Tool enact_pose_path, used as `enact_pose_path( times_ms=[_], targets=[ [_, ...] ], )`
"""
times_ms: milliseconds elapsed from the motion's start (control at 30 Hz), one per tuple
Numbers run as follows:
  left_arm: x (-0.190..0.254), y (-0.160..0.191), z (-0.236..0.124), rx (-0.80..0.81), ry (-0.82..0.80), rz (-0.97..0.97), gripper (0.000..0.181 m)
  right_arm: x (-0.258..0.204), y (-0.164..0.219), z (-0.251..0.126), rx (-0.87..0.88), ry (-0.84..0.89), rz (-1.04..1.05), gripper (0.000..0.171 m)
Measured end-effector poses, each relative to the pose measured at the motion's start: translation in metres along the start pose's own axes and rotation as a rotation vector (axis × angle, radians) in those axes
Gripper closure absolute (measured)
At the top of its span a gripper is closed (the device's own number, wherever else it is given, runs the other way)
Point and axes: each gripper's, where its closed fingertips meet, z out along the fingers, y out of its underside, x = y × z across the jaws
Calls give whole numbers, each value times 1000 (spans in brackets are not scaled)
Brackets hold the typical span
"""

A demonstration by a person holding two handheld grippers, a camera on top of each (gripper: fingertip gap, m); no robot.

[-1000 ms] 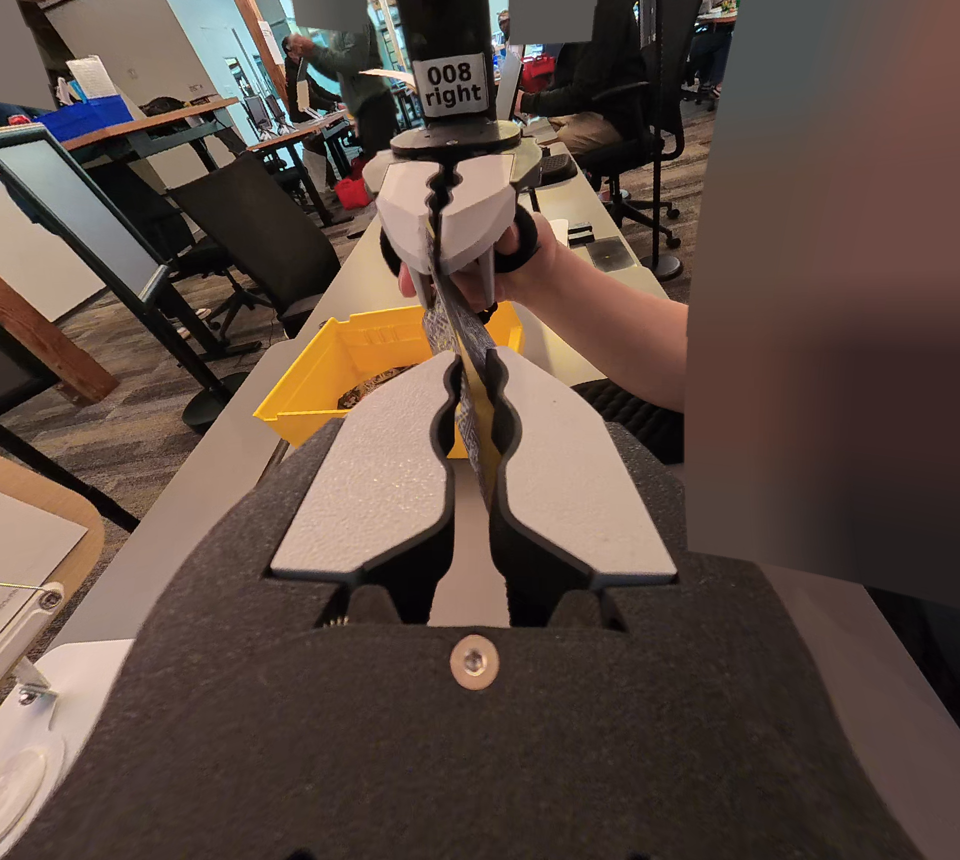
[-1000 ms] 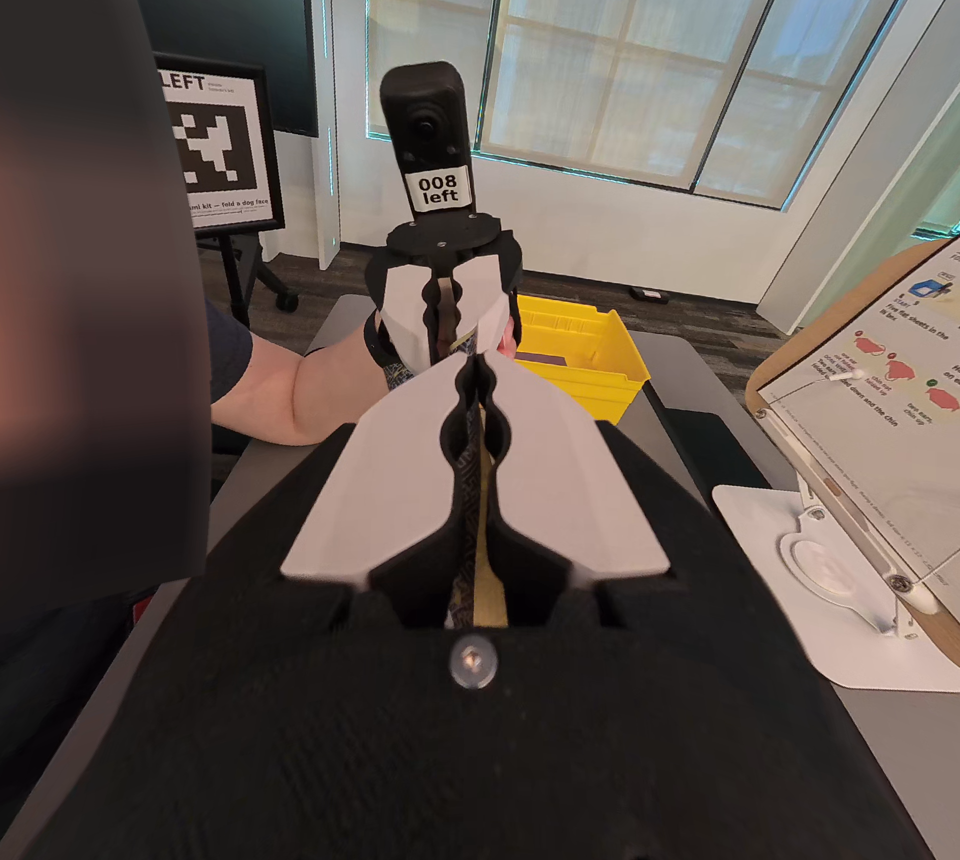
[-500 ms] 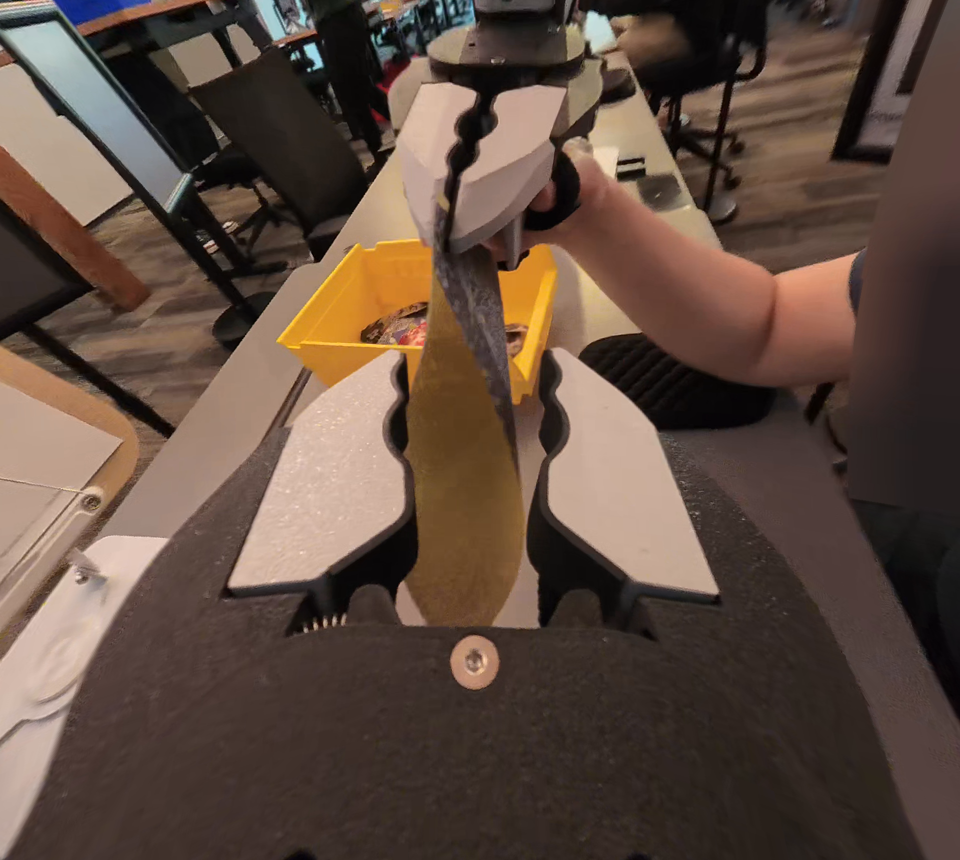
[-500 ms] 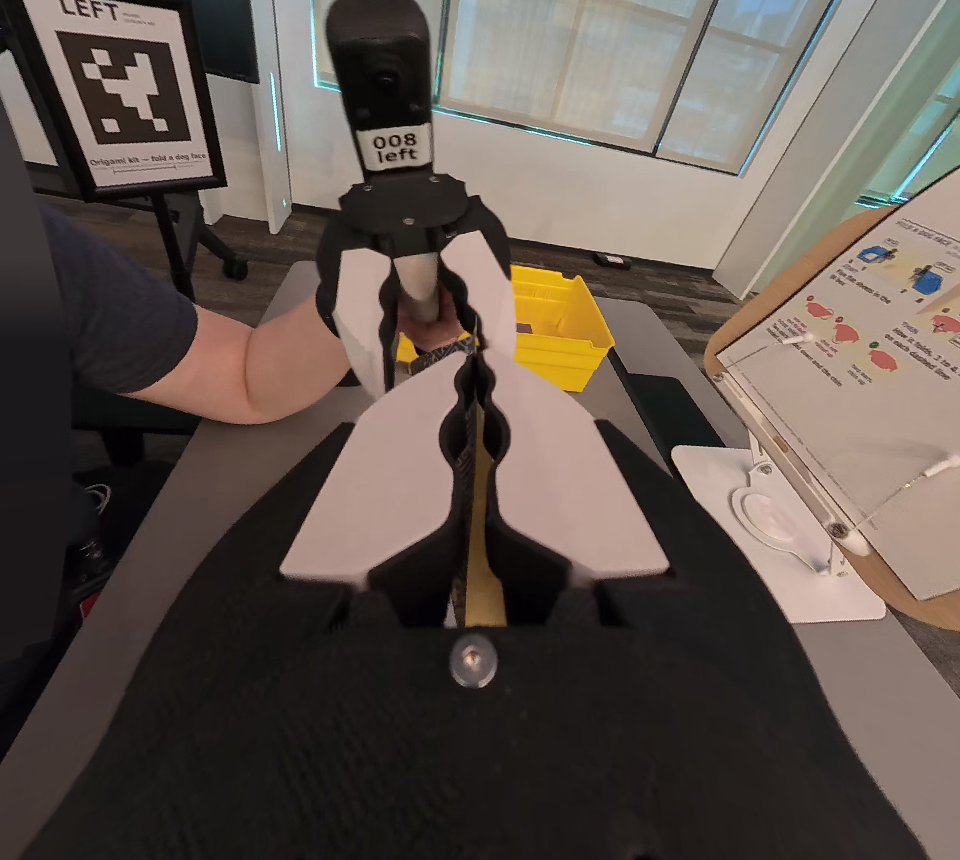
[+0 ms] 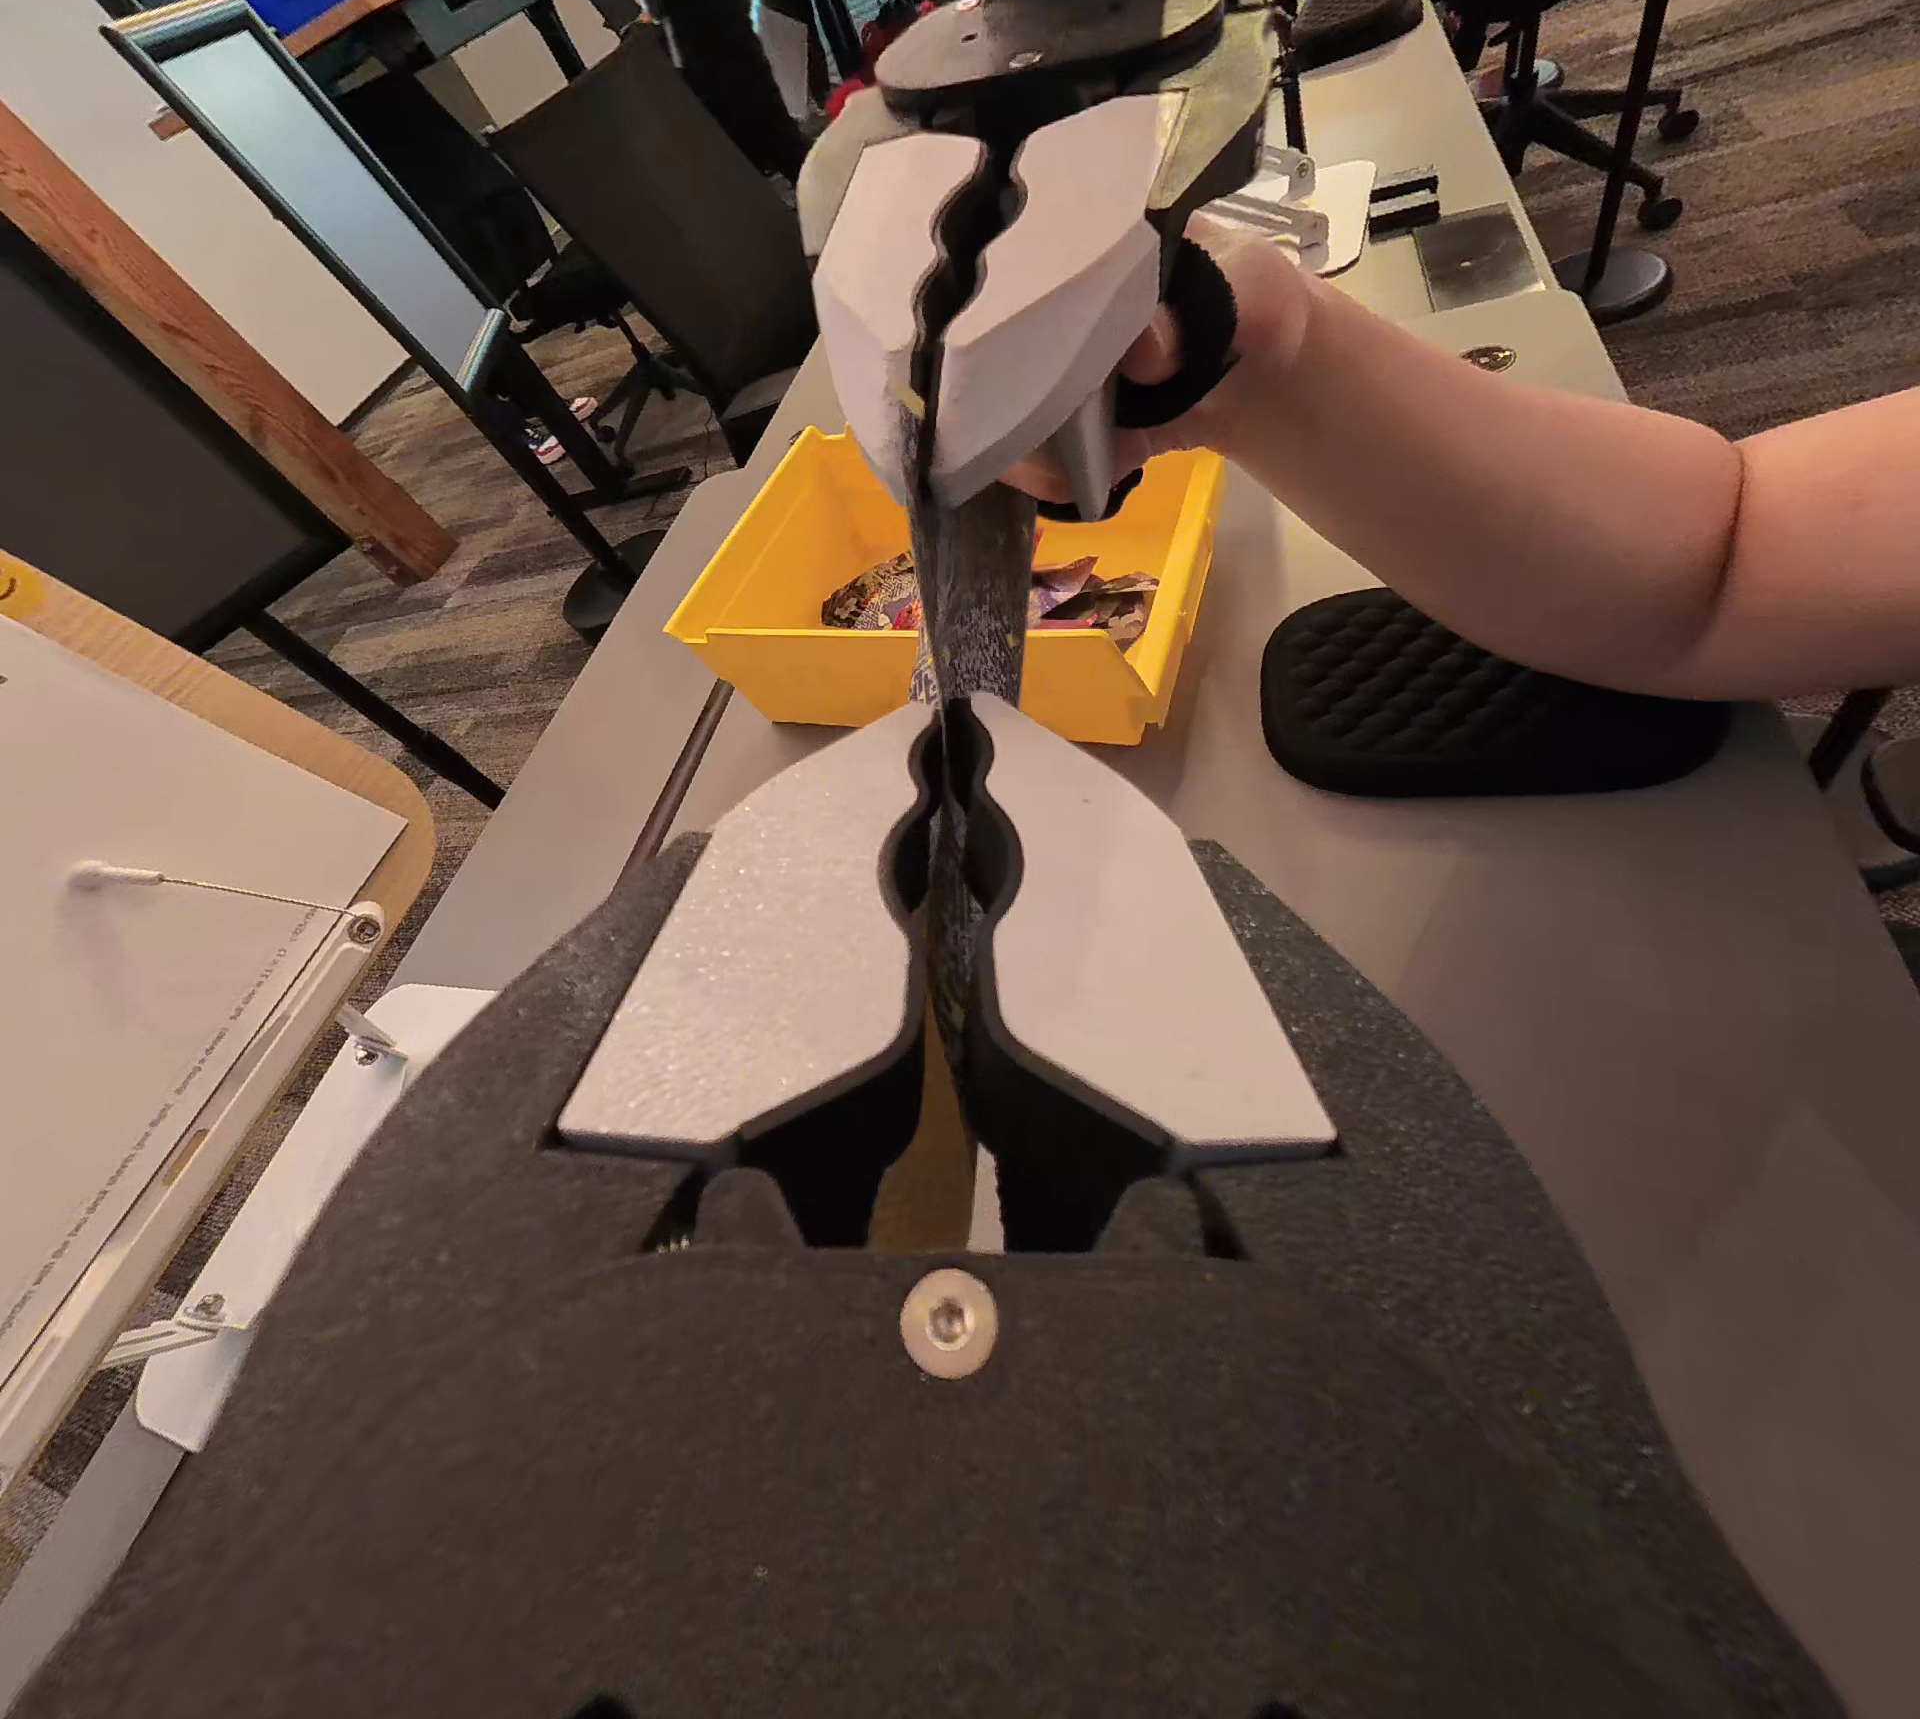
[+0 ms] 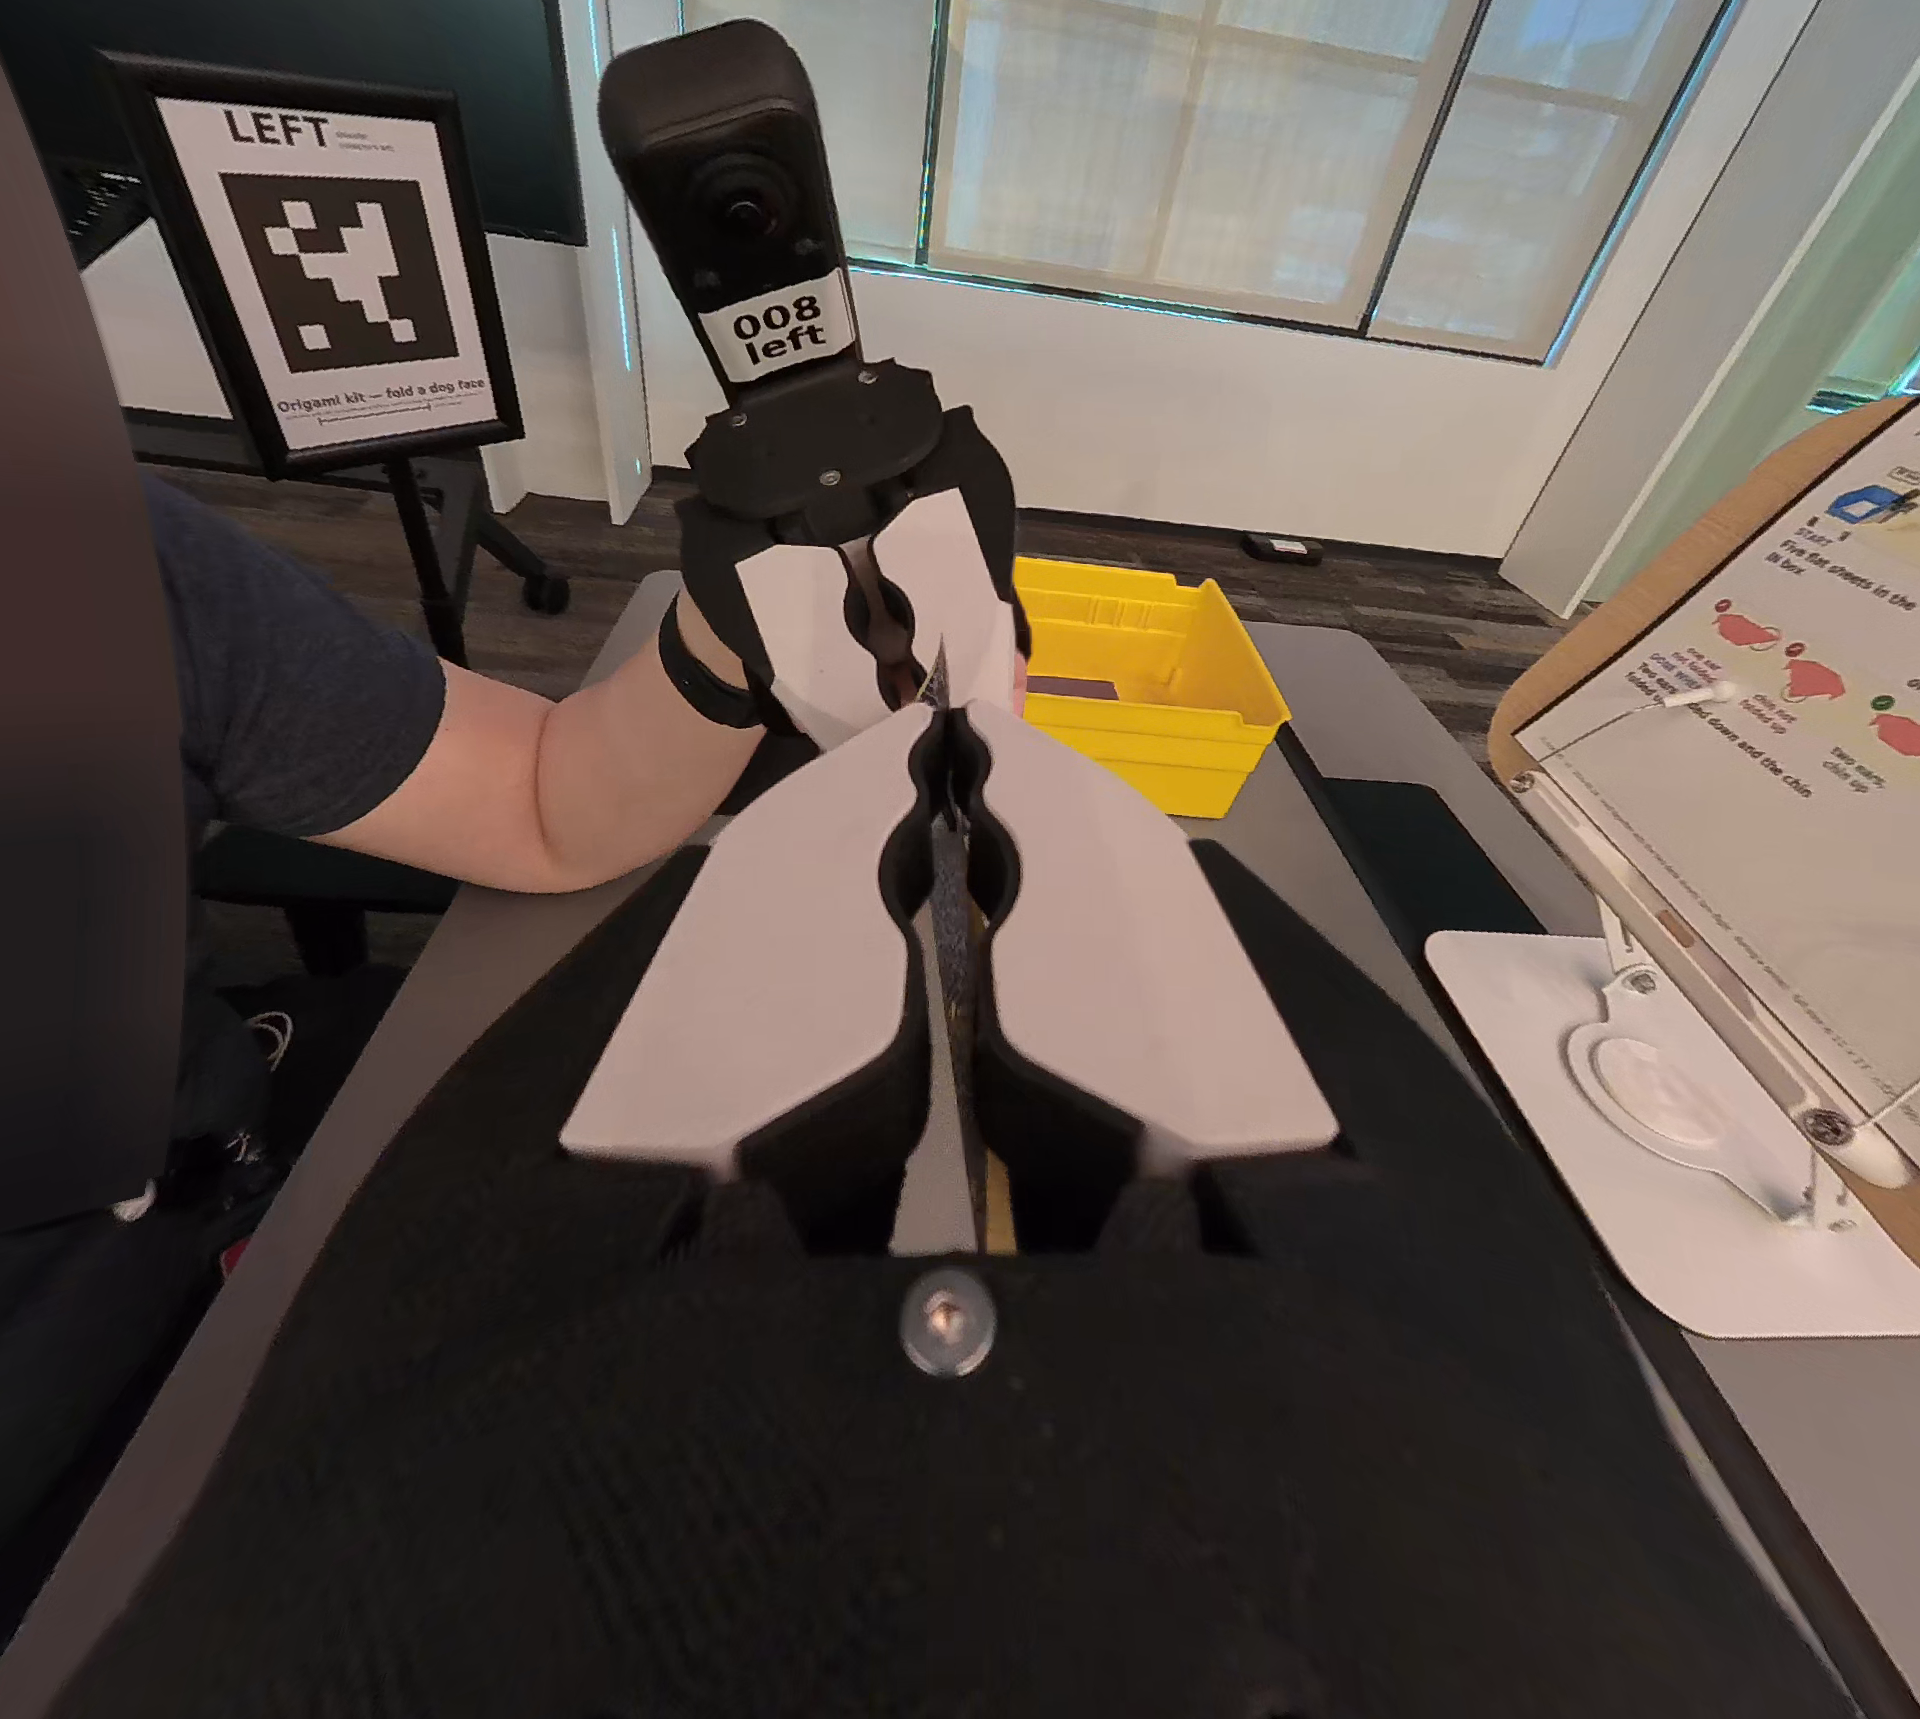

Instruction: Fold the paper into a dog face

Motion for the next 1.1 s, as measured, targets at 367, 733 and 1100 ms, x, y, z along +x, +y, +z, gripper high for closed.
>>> enact_pose_path(
  times_ms=[367,733,1100],
  targets=[
    [6,-4,-2,37,85,-88,181,0,-2,-3,44,-55,62,170],
    [4,-9,-4,95,142,-224,181,1,-2,-1,-12,68,-87,141],
    [3,-6,-1,81,142,-246,181,4,-6,1,-45,192,-208,162]
  ],
)
